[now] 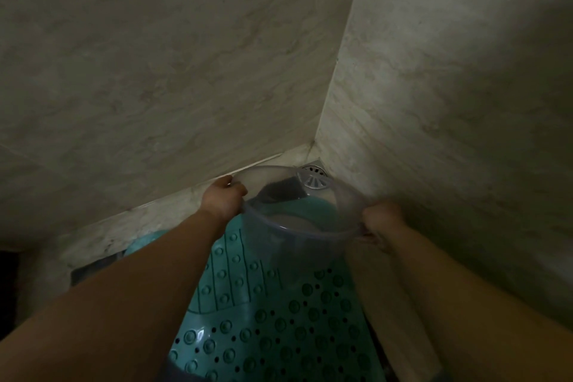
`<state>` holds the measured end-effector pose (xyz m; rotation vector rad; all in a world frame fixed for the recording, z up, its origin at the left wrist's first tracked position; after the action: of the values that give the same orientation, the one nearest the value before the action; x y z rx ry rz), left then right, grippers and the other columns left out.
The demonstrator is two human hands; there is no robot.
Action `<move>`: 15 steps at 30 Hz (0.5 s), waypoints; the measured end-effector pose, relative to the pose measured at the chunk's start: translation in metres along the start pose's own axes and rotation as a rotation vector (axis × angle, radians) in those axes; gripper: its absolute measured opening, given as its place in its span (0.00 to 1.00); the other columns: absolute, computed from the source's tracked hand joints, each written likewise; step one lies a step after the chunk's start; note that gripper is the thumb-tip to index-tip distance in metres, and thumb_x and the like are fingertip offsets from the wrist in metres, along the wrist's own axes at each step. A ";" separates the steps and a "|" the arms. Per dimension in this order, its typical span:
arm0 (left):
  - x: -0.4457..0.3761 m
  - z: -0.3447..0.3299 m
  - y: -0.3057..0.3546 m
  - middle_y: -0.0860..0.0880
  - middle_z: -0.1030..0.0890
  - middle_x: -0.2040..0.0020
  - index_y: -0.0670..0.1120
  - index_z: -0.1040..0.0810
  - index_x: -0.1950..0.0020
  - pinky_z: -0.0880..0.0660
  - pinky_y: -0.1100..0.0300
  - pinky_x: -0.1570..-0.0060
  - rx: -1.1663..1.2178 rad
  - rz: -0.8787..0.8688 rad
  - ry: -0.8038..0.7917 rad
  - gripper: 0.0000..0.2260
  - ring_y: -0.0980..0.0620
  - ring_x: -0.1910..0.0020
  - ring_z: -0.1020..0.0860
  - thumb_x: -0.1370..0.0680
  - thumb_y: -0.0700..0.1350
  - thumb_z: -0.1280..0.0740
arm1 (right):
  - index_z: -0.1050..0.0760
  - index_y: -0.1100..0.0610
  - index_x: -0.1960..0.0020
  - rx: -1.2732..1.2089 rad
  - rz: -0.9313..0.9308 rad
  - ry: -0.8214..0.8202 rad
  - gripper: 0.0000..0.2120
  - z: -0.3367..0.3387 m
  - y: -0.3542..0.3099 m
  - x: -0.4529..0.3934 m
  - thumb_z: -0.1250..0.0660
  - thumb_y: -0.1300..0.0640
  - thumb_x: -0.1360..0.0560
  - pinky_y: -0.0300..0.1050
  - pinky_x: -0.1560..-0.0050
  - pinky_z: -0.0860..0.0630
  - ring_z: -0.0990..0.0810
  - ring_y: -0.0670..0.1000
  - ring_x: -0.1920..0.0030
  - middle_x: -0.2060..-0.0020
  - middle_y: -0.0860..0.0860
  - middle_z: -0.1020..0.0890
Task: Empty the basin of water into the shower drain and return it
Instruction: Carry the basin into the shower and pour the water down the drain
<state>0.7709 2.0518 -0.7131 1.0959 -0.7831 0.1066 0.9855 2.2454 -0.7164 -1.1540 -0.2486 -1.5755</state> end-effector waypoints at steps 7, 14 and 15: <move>0.001 -0.004 0.002 0.41 0.27 0.47 0.40 0.29 0.32 0.26 0.58 0.61 0.074 0.010 -0.054 0.18 0.43 0.50 0.28 0.22 0.36 0.38 | 0.32 0.64 0.65 0.026 0.006 0.023 0.13 0.002 0.001 -0.004 0.44 0.67 0.21 0.46 0.66 0.25 0.26 0.54 0.70 0.69 0.59 0.26; -0.001 -0.003 0.000 0.41 0.26 0.47 0.41 0.29 0.31 0.24 0.57 0.60 0.080 0.005 -0.054 0.19 0.43 0.50 0.27 0.22 0.37 0.37 | 0.31 0.65 0.65 -0.006 0.016 0.040 0.13 0.004 0.003 -0.007 0.44 0.68 0.22 0.49 0.65 0.23 0.24 0.56 0.70 0.69 0.61 0.25; -0.001 -0.003 0.001 0.42 0.26 0.48 0.41 0.29 0.32 0.25 0.56 0.60 0.079 0.002 -0.051 0.18 0.44 0.51 0.26 0.22 0.37 0.37 | 0.32 0.65 0.66 0.010 0.017 0.046 0.14 0.004 0.003 -0.007 0.44 0.67 0.22 0.47 0.66 0.24 0.25 0.56 0.71 0.70 0.60 0.26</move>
<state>0.7714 2.0553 -0.7142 1.1762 -0.8318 0.1122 0.9894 2.2519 -0.7213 -1.1084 -0.2152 -1.5821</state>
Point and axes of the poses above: each hand's wrist, its own x-axis away from the middle knuckle, its own z-axis out of the back of the hand, y = z × x, the point moved 5 cm from there along -x, towards the middle knuckle
